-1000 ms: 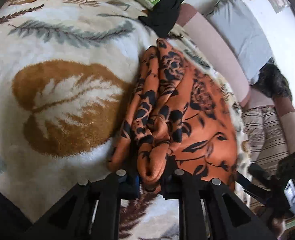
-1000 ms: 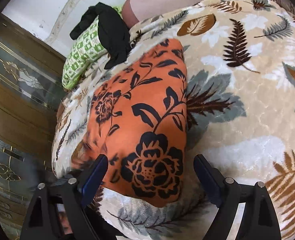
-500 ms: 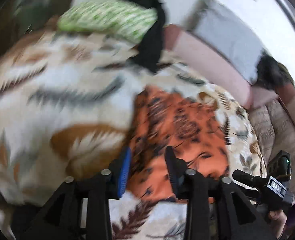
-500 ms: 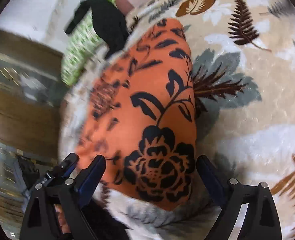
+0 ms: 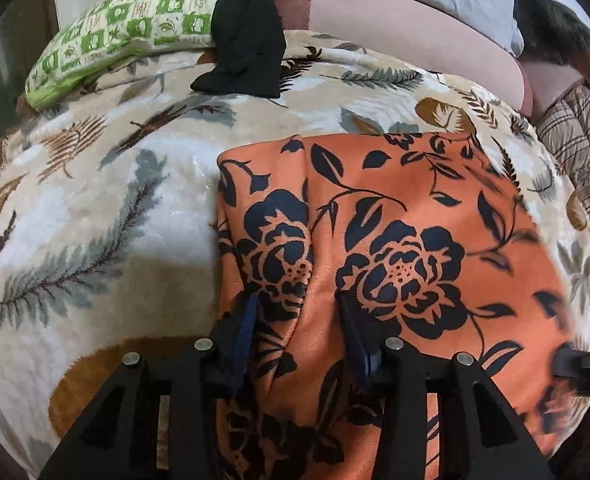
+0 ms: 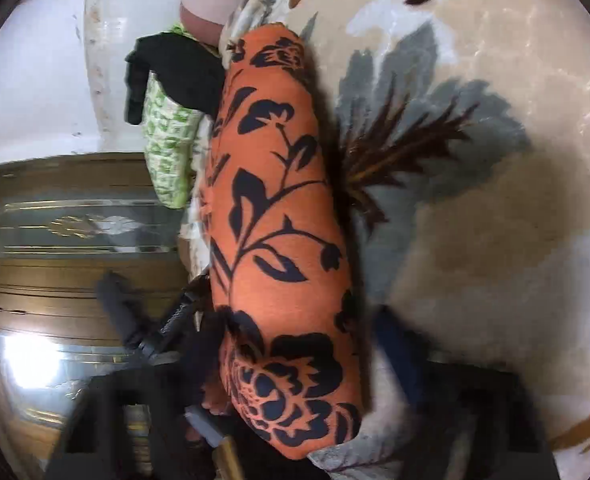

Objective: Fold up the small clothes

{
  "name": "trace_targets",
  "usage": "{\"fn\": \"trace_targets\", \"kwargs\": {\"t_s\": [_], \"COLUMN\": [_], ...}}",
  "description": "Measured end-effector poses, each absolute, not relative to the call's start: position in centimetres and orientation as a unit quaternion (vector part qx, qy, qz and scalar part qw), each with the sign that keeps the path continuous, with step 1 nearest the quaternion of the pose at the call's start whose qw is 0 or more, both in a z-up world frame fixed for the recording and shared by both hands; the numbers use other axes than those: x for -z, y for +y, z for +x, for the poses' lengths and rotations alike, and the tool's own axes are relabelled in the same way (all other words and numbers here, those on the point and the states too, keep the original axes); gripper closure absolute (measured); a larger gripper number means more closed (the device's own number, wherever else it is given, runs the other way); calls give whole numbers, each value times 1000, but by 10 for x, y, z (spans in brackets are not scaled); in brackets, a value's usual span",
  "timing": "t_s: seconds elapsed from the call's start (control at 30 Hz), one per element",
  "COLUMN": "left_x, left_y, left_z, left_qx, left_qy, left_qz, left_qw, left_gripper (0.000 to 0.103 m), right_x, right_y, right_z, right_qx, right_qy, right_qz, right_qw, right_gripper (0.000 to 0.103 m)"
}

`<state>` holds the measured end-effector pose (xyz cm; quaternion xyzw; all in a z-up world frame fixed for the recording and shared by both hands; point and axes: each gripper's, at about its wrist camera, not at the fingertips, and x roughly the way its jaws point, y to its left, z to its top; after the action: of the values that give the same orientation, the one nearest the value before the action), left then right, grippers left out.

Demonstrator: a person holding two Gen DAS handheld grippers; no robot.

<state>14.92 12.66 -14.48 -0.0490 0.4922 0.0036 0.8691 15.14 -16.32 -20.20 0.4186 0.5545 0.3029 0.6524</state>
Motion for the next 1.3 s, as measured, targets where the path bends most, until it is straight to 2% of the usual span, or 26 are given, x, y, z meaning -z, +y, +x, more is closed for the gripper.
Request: {"fn": "trace_targets", "kwargs": {"t_s": [0.07, 0.17, 0.23, 0.27, 0.3, 0.37, 0.47, 0.5, 0.57, 0.6, 0.67, 0.77, 0.83, 0.9, 0.97, 1.03, 1.07, 1.1, 1.23, 1.27, 1.3], "left_x": [147, 146, 146, 147, 147, 147, 147, 147, 147, 148, 149, 148, 150, 150, 150, 150, 150, 150, 153, 153, 152], "left_y": [128, 126, 128, 129, 129, 128, 129, 130, 133, 134, 134, 132, 136, 135, 134, 136, 137, 138, 141, 138, 136], "left_z": [152, 149, 148, 149, 149, 147, 145, 145, 145, 144, 145, 144, 144, 145, 145, 144, 144, 144, 144, 145, 145], "left_qx": [-2, -4, -1, 1, 1, -2, -2, 0, 5, 9, 9, 8, 11, 12, 10, 12, 13, 15, 22, 20, 18], "left_qy": [492, 492, 492, 491, 490, 486, 482, 482, 482, 480, 478, 475, 475, 474, 474, 472, 472, 473, 469, 469, 469], "left_qz": [-56, -45, -52, -55, -54, -51, -56, -58, -65, -69, -68, -66, -82, -79, -77, -82, -84, -84, -88, -79, -74], "left_qw": [869, 869, 869, 869, 870, 872, 874, 874, 874, 874, 876, 878, 876, 877, 877, 877, 877, 877, 879, 879, 880], "left_gripper": [57, 56, 56, 56, 55, 55, 55, 55, 55, 55, 54, 54, 54, 54, 53, 53, 53, 53, 53, 53, 53], "right_x": [182, 217, 204, 195, 185, 172, 190, 205, 206, 192, 178, 216, 191, 170, 164, 181, 193, 206, 171, 183, 204], "right_y": [-160, -167, -169, -171, -176, -186, -182, -171, -153, -149, -149, -154, -148, -145, -150, -147, -142, -138, -132, -133, -136], "right_z": [144, 145, 143, 143, 144, 156, 185, 196, 201, 198, 191, 195, 194, 200, 217, 241, 250, 255, 238, 240, 247], "right_qx": [-305, -273, -291, -301, -310, -303, -293, -301, -289, -301, -291, -252, -270, -289, -288, -268, -269, -267, -276, -256, -229], "right_qy": [541, 582, 566, 554, 536, 503, 523, 545, 566, 550, 534, 571, 552, 533, 518, 530, 544, 565, 525, 542, 569], "right_qz": [375, 396, 400, 406, 416, 429, 452, 455, 435, 420, 396, 412, 394, 390, 402, 419, 422, 426, 376, 378, 392], "right_qw": [688, 656, 659, 662, 666, 686, 660, 636, 638, 656, 688, 664, 684, 693, 698, 687, 674, 654, 712, 706, 686], "right_gripper": [66, 66, 55, 34, 22, 19, 16, 21, 56, 62, 63, 63, 53, 23, 21, 21, 22, 64, 70, 70, 65]}}
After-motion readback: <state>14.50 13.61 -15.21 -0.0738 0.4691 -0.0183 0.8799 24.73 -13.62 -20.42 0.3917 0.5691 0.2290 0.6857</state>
